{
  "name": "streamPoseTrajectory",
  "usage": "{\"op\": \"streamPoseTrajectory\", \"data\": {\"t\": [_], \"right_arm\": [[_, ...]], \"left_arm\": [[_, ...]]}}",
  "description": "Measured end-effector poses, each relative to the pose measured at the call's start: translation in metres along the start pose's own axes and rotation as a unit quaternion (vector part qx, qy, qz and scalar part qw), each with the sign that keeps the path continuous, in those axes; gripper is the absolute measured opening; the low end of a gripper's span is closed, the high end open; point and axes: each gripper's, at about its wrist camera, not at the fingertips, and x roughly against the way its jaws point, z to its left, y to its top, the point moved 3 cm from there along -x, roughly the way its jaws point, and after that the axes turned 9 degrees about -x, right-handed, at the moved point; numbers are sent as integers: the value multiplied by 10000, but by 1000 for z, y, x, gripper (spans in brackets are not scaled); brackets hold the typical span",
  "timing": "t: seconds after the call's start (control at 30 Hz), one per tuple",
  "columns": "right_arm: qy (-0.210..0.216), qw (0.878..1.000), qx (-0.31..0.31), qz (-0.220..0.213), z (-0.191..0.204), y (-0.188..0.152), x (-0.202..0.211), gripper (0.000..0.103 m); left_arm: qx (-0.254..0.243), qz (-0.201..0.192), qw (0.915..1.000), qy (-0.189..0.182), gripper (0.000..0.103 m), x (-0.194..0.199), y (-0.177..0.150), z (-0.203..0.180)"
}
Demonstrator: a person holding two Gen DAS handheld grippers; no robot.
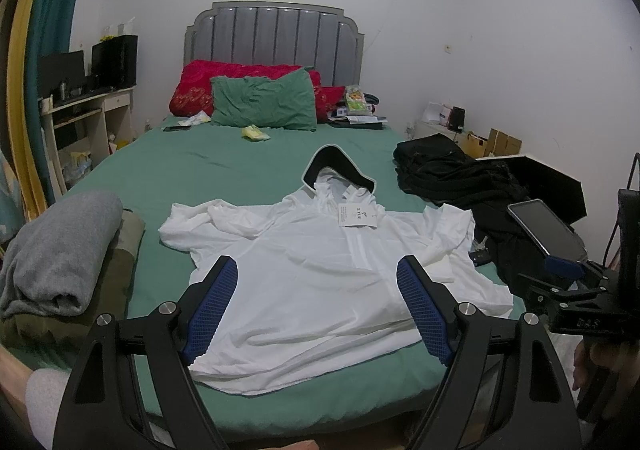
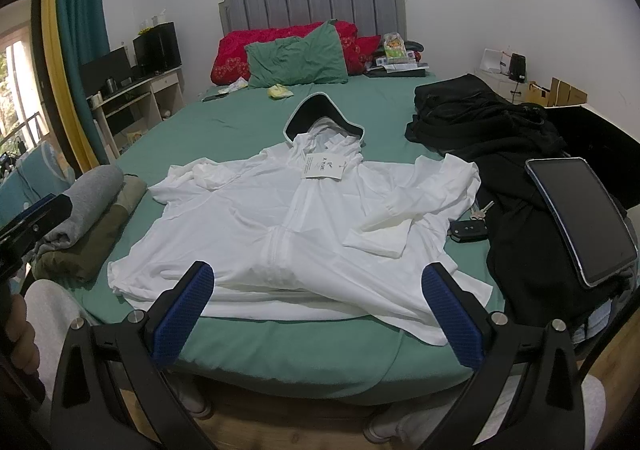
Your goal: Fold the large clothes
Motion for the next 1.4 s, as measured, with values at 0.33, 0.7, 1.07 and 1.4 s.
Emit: {"op": "streamPoseTrajectory", "data": {"t": [0.33,0.7,1.07,1.4], "right_arm": [[-575,9979,268,89,-46,24,-64,102],[-578,9757,1441,1548,-58,11,-203,58],[125,9899,651,1252,-49,64,-217,3],[1580,9829,529,781,110,150,-258,3]], "left_arm": [[3,451,9983,-381,85,-53,-2,13],[29,1176,9905,-718,85,-179,-2,51],[281,1156,9896,-803,85,-250,6,102],[779,757,9939,-160,85,-248,33,183]]}}
